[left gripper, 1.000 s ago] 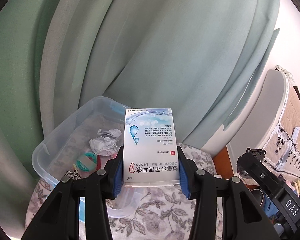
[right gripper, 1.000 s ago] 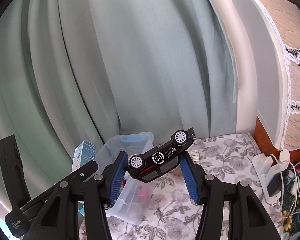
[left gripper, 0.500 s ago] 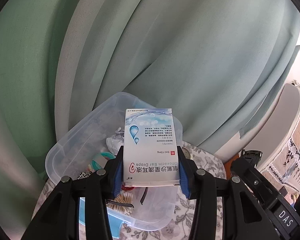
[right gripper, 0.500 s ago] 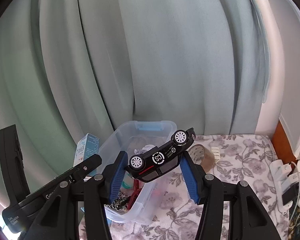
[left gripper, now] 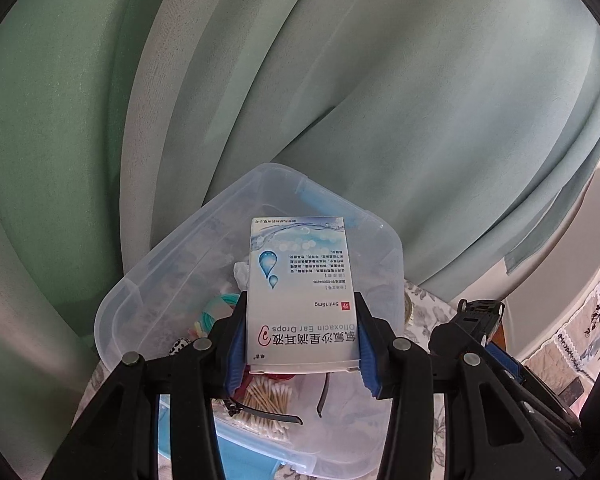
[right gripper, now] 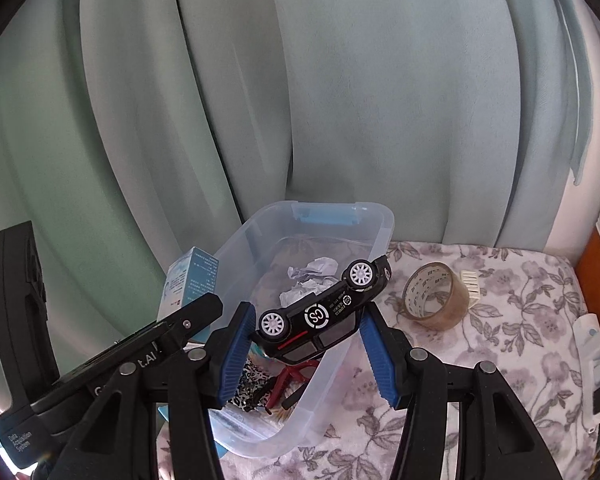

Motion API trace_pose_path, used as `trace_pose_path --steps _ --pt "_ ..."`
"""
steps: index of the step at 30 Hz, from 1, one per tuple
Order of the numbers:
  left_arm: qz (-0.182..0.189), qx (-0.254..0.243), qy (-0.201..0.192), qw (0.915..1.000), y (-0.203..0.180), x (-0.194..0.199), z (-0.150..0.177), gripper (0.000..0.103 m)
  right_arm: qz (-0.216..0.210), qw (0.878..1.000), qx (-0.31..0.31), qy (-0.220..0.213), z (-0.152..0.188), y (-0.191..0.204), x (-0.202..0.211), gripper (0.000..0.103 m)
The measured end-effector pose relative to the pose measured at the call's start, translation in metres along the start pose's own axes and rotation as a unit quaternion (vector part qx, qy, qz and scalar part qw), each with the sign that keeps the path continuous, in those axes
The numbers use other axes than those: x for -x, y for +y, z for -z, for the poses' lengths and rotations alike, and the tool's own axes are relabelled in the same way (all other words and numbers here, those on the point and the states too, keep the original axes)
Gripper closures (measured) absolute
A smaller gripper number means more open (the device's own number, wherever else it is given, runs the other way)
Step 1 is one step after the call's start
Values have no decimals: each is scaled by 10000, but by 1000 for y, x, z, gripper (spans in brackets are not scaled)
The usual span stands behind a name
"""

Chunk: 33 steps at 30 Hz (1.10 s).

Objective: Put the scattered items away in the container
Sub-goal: 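Open the left tool to drop the ear-drops box while the right tool releases the toy car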

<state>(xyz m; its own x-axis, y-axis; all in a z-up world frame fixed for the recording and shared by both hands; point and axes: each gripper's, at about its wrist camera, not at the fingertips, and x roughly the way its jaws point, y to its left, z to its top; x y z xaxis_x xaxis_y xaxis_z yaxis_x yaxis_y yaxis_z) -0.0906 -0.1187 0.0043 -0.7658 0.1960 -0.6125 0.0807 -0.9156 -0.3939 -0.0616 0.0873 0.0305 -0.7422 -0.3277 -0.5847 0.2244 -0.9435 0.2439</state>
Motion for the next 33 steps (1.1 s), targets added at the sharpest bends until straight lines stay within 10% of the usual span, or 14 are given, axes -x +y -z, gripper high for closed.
trace_pose_path --steps 27,33 --pt "-529 302 477 9970 20 -22 7 55 -572 9963 -2 647 11 7 -60 45" --pt "-602 406 475 9962 27 -25 7 33 -669 9958 -106 612 11 4 -63 43"
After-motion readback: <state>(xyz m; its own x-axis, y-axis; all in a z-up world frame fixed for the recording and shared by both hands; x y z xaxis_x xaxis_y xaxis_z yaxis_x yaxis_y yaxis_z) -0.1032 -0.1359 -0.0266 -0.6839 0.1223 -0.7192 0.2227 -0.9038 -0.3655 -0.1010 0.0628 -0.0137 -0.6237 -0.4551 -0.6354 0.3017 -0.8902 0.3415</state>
